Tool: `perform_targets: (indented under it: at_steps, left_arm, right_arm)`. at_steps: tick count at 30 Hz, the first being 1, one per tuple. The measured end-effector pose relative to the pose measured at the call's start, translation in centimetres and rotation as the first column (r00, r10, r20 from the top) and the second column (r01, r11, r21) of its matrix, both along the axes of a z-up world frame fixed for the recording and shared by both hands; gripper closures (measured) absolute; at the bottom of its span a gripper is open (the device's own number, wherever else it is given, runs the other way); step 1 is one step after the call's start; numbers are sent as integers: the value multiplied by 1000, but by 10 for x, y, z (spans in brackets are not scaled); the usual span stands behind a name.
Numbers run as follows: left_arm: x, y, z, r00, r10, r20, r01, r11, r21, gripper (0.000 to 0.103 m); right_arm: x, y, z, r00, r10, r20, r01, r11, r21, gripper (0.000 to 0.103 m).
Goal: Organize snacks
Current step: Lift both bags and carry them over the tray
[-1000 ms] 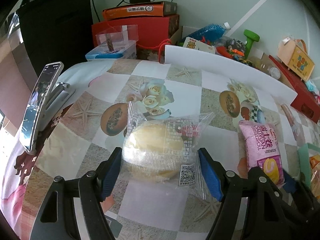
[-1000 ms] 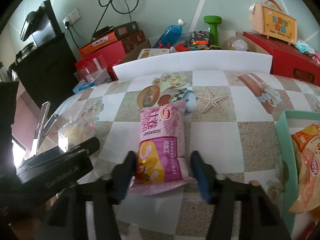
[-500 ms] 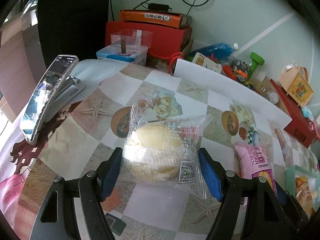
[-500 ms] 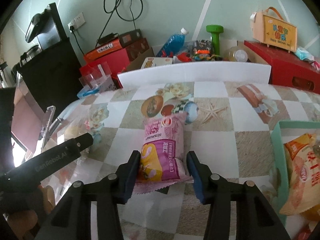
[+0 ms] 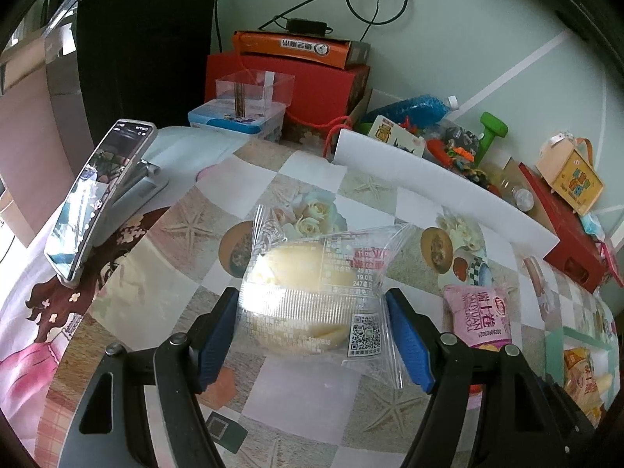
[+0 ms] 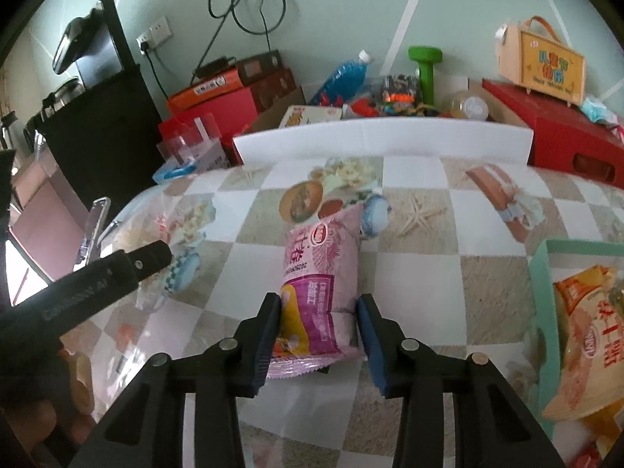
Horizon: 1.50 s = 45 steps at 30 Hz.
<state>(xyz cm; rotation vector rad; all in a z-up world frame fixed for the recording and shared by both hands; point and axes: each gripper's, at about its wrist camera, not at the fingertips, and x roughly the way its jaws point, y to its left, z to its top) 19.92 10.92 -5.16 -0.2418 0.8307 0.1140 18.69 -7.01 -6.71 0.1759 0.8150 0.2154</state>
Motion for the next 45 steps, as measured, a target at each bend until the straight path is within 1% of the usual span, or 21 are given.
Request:
perform_targets:
  at_steps: [5, 7, 8, 11, 13, 17, 19, 23, 26, 37, 45]
  left_arm:
    - [1, -1, -2, 1000, -5, -6, 5, 1000, 0, 27]
    - [2, -1, -2, 1000, -7, -8, 7, 1000, 0, 27]
    - [2, -2, -2, 1000, -7, -9, 7, 1000, 0, 27]
    - [3, -2, -3, 1000, -8, -10, 8, 1000, 0, 27]
    - [3, -2, -3, 1000, -9, -11, 9, 1000, 1, 27]
    - [2, -2, -4, 1000, -11, -12, 11, 1000, 1, 27]
    - [2, -2, -3, 1000, -10, -9, 10, 1000, 0, 27]
    - [2, -2, -2, 1000, -9, -4, 9, 1000, 0, 27]
    - [0, -2, -1, 1000, -10, 0, 10, 1000, 0, 27]
    - [-2, -13, 8, 999, -30, 17, 30, 999, 13, 27]
    - [-13, -38, 30, 995, -86, 54, 86, 996, 5, 27]
  right_arm:
    - [2, -1, -6, 1000, 5, -25, -4, 1000, 19, 58]
    - [4, 0, -10, 999, 14, -39, -13, 1000, 26, 52]
    - [5, 1, -13, 999, 17, -51, -16, 1000, 26, 51]
    - [5, 5, -13, 999, 16, -43, -16, 1000, 7, 51]
    - [5, 5, -14, 999, 15, -40, -14, 1000, 10, 51]
    - [4, 3, -12, 1000, 15, -28, -14, 1000, 24, 59]
    - [3, 2, -9, 1000, 4, -13, -4, 1000, 21, 62]
    - [-2, -3, 1, 999, -12, 31, 11, 1000, 22, 62]
    - [-4, -4, 7, 999, -14, 48, 13, 1000, 26, 62]
    - [-5, -5, 12, 999, -16, 42, 15, 1000, 22, 62]
    - [-24, -15, 45, 995, -20, 94, 22, 1000, -16, 62]
